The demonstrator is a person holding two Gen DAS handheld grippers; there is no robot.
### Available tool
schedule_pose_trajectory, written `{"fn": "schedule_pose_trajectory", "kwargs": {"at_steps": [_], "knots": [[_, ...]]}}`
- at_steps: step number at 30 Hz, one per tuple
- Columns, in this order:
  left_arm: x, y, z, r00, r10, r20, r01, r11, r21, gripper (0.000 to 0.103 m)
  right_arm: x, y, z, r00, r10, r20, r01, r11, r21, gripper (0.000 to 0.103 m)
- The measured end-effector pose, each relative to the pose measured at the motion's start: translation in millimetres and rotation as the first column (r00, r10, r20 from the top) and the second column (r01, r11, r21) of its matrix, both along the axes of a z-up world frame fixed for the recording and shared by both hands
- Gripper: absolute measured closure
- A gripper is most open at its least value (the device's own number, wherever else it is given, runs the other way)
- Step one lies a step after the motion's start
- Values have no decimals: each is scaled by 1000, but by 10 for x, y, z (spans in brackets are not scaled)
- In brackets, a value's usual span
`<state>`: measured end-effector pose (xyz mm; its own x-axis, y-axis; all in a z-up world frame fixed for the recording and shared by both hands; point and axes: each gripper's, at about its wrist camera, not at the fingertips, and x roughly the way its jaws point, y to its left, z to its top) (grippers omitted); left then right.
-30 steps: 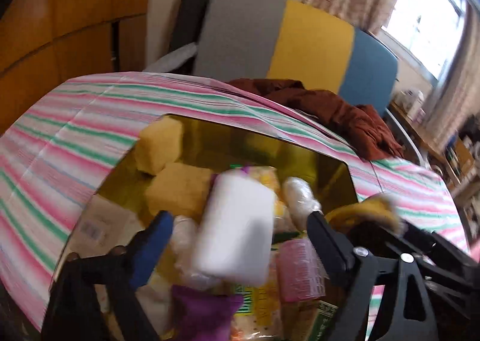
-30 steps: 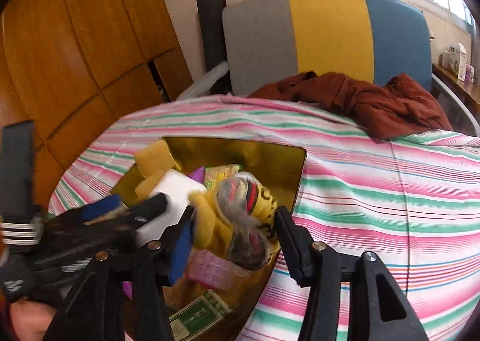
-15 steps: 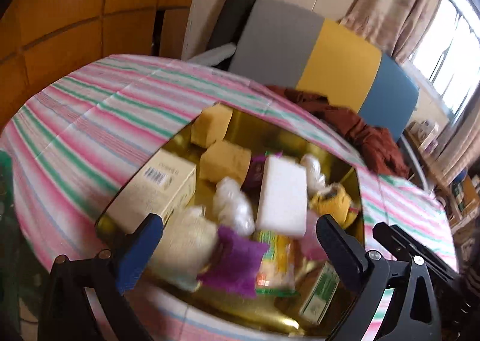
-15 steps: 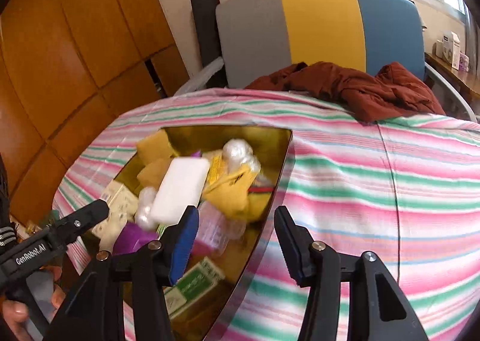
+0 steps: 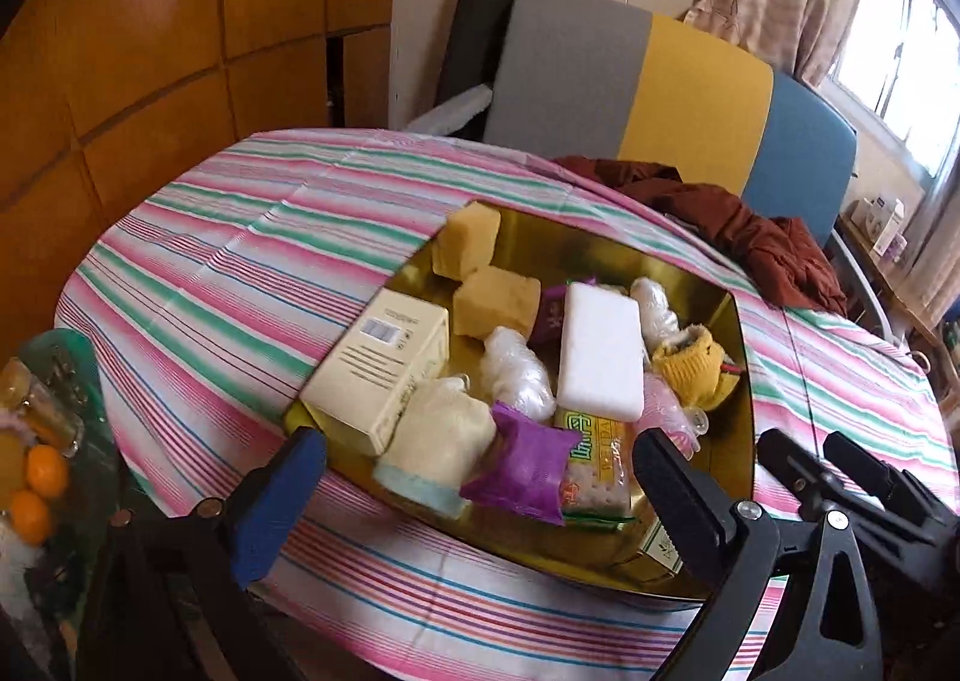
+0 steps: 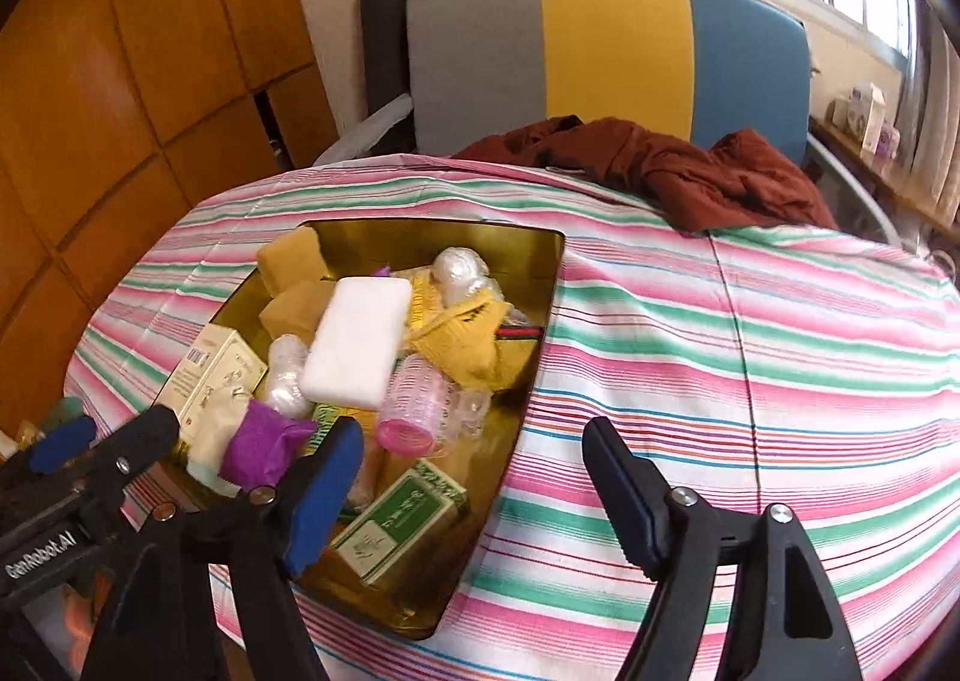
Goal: Organize objects
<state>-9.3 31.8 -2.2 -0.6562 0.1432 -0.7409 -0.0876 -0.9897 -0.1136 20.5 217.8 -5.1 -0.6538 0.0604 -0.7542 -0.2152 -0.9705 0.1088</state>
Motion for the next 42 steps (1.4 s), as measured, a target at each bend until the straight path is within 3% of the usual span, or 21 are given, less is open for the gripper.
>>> {"fn": "schedule_pose_trajectory", "kwargs": {"at_steps": [6,11,19,34,42], "knots": [[76,-91,190,997,47,-56,-51,996,-73,0,37,-162,118,1000,-22,-6,22,999,42,26],[74,-167,217,997,65,-47,-67,997,-32,0,13,-283,147,997,-64,37,59,991,118,26],[138,-201,232,989,124,-77,-126,992,-25,0,13,-298,133,997,-63,44,59,995,84,26],[75,-214,103,991,129,42,-127,990,-56,0,22,-334,127,997,-62,48,58,995,79,26],[107,-162,161,993,115,3,-114,988,-108,0,30,-313,131,996,-77,48,73,994,87,26]]}}
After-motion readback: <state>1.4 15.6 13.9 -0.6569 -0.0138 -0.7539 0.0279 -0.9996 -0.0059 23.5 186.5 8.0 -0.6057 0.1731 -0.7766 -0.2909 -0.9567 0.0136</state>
